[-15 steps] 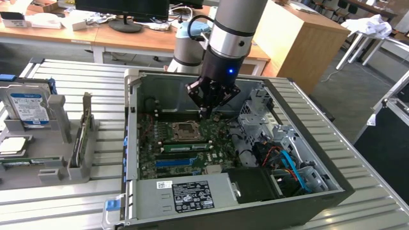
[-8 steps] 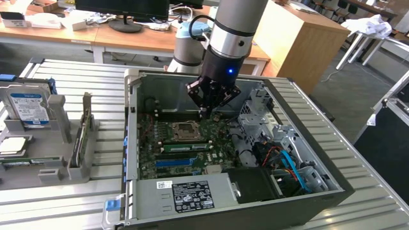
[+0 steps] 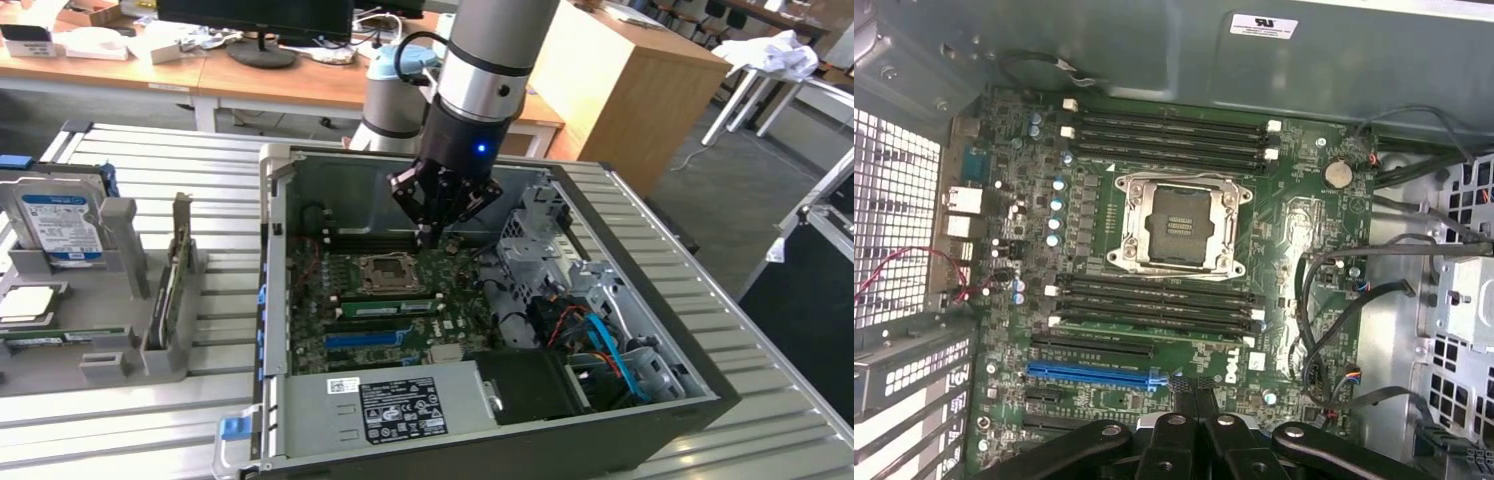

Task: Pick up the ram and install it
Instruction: 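Press down the ram until it locks into place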

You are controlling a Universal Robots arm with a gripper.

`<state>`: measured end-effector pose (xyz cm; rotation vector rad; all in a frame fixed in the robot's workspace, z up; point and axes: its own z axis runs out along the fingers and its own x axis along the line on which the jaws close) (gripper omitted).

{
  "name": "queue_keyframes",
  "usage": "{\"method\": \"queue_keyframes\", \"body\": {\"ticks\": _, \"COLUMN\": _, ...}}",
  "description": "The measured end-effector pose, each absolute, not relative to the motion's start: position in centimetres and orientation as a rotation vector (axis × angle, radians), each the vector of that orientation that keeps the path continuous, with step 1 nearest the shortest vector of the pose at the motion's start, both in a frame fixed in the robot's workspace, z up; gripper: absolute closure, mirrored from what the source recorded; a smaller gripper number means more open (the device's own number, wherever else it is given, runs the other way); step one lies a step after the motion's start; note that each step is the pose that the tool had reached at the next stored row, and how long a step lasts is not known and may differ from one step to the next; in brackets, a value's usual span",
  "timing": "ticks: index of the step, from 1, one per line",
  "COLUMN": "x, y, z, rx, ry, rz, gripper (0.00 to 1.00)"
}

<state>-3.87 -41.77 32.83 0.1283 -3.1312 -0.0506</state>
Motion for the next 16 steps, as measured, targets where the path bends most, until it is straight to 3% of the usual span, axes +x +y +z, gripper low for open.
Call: {"method": "queue_keyframes", "body": {"ticks": 16, "x": -4.74, "y": -41.5, "z": 32.83, "rx": 0.088, "ry": -3.133, "rz": -0.046, "gripper": 0.89}}
